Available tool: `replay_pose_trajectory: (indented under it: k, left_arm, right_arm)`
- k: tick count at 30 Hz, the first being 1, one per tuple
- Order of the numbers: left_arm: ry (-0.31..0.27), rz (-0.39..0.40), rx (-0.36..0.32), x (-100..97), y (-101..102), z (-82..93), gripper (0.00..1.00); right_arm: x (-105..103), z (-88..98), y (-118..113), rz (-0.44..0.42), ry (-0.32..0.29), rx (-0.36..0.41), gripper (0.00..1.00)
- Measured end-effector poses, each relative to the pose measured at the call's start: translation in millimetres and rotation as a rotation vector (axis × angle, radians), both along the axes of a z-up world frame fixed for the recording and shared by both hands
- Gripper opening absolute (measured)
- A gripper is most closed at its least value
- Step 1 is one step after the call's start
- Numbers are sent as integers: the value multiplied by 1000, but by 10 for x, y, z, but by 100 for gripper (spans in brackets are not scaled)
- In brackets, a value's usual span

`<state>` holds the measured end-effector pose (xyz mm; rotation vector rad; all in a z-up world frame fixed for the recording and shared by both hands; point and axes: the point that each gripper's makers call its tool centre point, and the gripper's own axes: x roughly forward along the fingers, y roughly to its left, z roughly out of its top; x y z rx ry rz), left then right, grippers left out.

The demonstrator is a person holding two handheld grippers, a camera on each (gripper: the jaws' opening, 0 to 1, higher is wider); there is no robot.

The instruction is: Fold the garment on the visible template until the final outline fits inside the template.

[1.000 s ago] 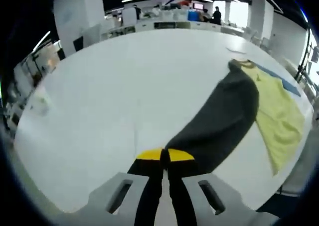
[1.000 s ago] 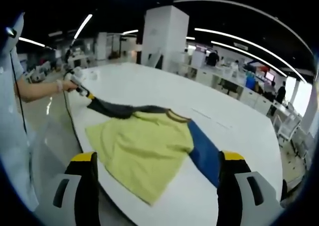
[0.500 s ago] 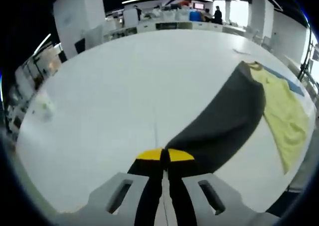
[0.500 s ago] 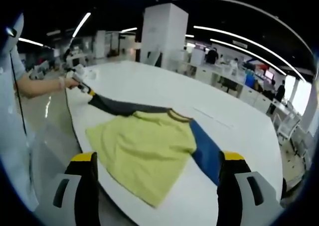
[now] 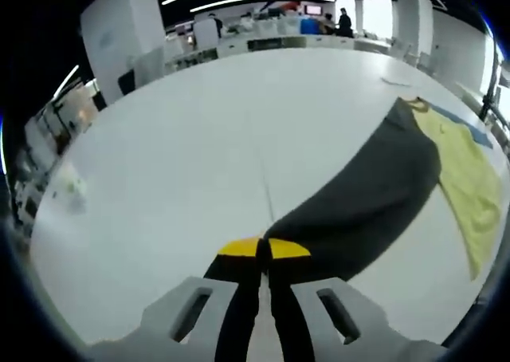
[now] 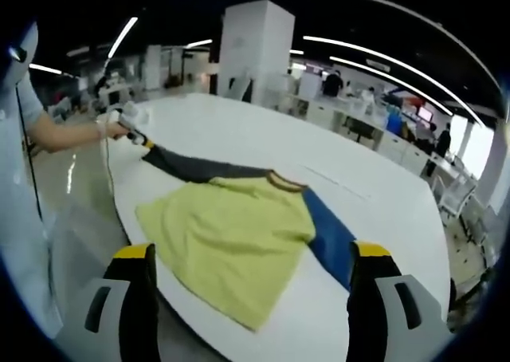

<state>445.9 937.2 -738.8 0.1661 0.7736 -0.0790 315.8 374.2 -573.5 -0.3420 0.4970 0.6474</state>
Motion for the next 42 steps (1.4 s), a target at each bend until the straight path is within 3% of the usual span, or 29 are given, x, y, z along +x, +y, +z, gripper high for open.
replay_pose_trajectory:
  k: [12,21,42]
  left_arm:
    - [-31,-6,55,259,97,53,0]
    - [-54,20,53,417,184,134,0]
    - [9,-11,96,660,298,19,0]
  right_arm:
    - [103,29,21,4,9,-5,100]
    - [113,-7,2,-5,15,-3,100]
    - [174,49,8,-22,10,-15,100]
